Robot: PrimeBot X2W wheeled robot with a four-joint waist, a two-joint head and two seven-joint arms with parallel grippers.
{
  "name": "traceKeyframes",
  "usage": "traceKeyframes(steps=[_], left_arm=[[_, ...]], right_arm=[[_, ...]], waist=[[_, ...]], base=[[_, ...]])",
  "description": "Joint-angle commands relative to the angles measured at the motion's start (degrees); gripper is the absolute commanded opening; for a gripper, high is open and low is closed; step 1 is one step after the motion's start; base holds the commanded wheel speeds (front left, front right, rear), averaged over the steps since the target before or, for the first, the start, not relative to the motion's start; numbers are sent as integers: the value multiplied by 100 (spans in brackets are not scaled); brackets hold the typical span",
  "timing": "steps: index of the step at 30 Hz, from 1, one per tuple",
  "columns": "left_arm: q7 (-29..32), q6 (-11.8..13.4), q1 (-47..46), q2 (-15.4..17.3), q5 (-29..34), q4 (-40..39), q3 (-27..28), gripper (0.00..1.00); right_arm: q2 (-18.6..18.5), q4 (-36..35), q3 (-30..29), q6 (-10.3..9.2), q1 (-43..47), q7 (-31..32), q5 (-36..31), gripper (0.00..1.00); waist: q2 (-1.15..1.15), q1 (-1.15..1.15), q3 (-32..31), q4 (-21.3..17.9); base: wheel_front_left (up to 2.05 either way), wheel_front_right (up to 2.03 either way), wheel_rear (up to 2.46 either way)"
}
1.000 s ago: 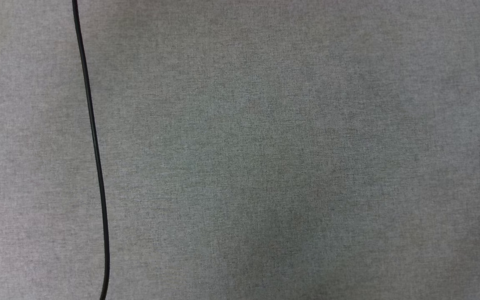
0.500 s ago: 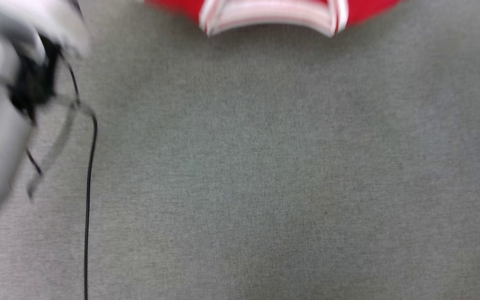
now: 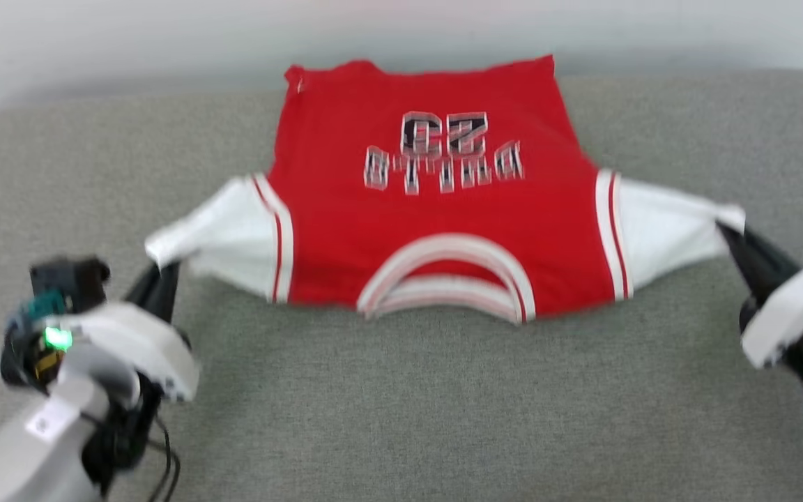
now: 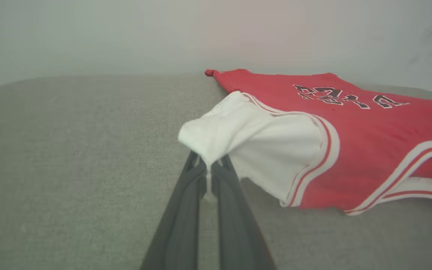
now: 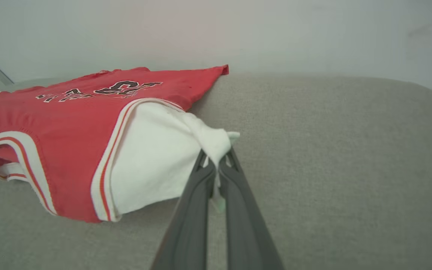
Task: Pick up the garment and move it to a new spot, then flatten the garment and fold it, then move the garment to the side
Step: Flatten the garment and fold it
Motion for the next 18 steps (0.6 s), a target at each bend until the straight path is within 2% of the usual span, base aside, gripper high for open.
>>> traceKeyframes(steps=[1,10,18], left_arm=[[-10,115,443,94,-120,-161,-29,0],[-62,600,2059,426,-502,-698,-163,0],[-82,738,2787,448,-764,-851,-189,0]], right_arm=[[-24,-73,-109,-6,491,-23,90,0],[30,-444,-534,-8,2449,181,-13,0],[227,-571,-1020,-9,3644,314,-242,0]], waist=[[0,2,-343,19],[0,2,-863,42],[0,2,-1059,106]], base=[[0,0,0],[0,0,0],[0,0,0]])
